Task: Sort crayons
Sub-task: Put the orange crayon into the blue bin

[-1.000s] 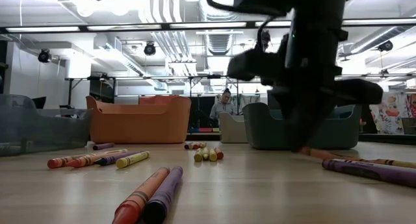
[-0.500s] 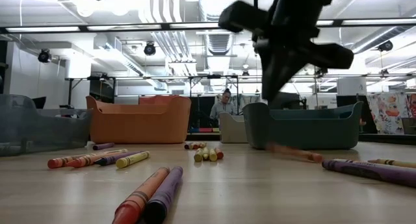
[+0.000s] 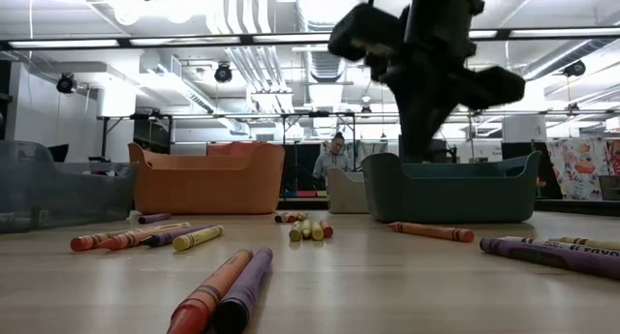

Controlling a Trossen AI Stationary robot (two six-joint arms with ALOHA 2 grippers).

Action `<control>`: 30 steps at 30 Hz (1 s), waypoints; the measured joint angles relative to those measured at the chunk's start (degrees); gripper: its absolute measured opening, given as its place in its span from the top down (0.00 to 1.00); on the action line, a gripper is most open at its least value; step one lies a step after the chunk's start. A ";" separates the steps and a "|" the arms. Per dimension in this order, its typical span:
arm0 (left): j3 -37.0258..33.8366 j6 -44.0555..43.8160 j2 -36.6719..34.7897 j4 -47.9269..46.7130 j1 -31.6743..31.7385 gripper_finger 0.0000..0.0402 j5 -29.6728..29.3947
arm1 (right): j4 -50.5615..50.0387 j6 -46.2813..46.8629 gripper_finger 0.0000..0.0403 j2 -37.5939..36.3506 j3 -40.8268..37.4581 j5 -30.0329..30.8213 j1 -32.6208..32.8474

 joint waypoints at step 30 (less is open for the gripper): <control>0.02 -0.02 0.52 0.17 0.00 0.84 0.00 | 6.32 -5.49 0.96 12.39 0.58 -3.06 0.01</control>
